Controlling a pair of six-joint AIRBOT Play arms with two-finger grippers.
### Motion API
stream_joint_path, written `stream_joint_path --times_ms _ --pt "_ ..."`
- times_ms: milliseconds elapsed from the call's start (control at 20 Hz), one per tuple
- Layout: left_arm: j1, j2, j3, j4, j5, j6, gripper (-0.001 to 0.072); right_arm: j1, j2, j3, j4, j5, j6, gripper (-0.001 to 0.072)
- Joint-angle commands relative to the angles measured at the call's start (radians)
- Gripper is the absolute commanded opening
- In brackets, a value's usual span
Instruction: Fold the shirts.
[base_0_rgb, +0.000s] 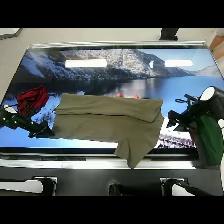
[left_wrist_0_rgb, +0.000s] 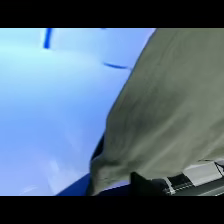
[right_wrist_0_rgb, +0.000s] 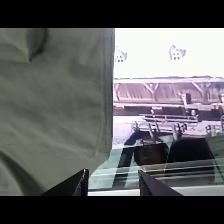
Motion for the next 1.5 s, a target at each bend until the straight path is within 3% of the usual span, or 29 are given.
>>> stream_joint_path --times_ms 0,50,100,250,550,750,800,850,900,1100,1200,1450 --pt "0.001 0.003 -0.038 -0.021 0.062 0.013 0.0167 0.0 0.066 -0.118 0.039 -0.031 -0.047 0.041" --pt "0.001 0.003 -0.038 -0.021 0.062 0.013 0.0055 0.0 0.101 -0.189 0.068 -0.057 -0.055 0.0445" --pt "0.001 0.003 -0.038 -0.021 0.062 0.014 0.0033 0.0 0.138 -0.275 0.124 -0.093 -0.067 0.0455" --pt "0.001 0.005 -0.038 -0.025 0.061 0.014 0.0032 0.0 0.201 -0.497 0.331 -0.249 -0.101 0.0471" --pt "0.001 0.018 -0.037 -0.027 0.057 0.014 0.0032 0.0 0.2 -0.692 0.488 -0.391 -0.146 0.0471" --pt "0.001 0.018 -0.037 -0.072 0.057 0.014 0.0032 0.06 0.196 -0.721 0.504 -0.457 -0.125 0.0469" --pt "0.001 0.018 -0.037 -0.077 0.055 0.014 0.0032 0.1 0.188 -0.72 0.509 -0.497 -0.106 0.0415" --pt "0.001 0.018 -0.037 -0.079 0.05 0.014 0.0032 0.138 0.18 -0.72 0.521 -0.536 -0.086 0.0278" --pt "0.001 0.019 -0.036 -0.078 0.042 0.014 0.0032 0.163 0.179 -0.718 0.534 -0.559 -0.084 0.0034" --pt "0.0 0.051 0.045 -0.082 0.024 0.032 0.0029 0.166 0.25 -0.589 0.466 -0.519 -0.129 0.0034" --pt "-0.011 0.054 0.163 -0.088 0.015 -0.001 0.0027 0.166 0.275 -0.443 0.347 -0.516 -0.056 0.0033" --pt "-0.121 -0.061 0.462 -0.088 0.069 -0.093 0.0028 0.166 0.053 -0.055 0.179 -0.573 -0.023 0.0033"
